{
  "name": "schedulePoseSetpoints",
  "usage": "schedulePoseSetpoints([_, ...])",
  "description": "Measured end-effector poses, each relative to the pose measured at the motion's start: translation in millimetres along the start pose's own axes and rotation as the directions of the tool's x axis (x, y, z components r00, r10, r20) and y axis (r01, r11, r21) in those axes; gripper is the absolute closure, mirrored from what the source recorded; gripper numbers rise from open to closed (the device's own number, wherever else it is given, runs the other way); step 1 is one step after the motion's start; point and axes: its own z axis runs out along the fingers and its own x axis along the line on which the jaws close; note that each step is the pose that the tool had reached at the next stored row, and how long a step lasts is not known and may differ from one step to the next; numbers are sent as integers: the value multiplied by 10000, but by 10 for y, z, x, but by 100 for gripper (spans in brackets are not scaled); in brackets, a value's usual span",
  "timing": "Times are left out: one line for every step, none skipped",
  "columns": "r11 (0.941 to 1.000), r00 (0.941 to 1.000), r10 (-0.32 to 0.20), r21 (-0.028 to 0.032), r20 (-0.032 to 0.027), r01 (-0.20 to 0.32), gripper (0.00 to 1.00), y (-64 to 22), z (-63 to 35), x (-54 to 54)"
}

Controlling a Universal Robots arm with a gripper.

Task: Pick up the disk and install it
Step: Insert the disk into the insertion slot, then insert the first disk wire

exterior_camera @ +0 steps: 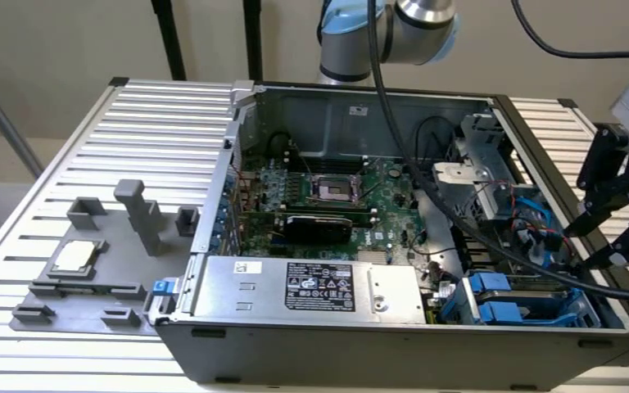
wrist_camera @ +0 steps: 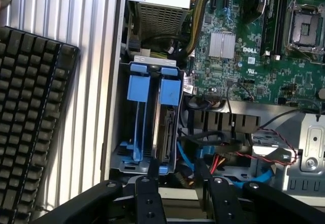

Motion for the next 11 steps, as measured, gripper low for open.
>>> schedulePoseSetpoints([10000,10000,-6,0,0,6,59,0,18,1])
schedulePoseSetpoints([10000,10000,-11,-1,-1,11,59,-1,36,1])
schedulePoseSetpoints([10000,10000,-16,-1,-2,16,59,-1,53,1])
schedulePoseSetpoints([10000,10000,-23,-2,-2,23,59,-2,72,0])
schedulePoseSetpoints([10000,10000,-30,-3,-1,30,59,-3,91,0])
schedulePoseSetpoints([10000,10000,-38,-3,-3,38,59,-3,108,-1])
schedulePoseSetpoints([10000,10000,-48,-4,-3,48,59,-4,126,-4])
schedulePoseSetpoints([10000,10000,-61,-5,-2,61,59,-5,147,-9])
schedulePoseSetpoints([10000,10000,-74,-6,-3,74,59,-2,165,-15])
schedulePoseSetpoints([10000,10000,-89,-5,-2,89,59,4,185,-22])
schedulePoseSetpoints([9999,9999,-107,-1,-4,107,59,14,204,-28])
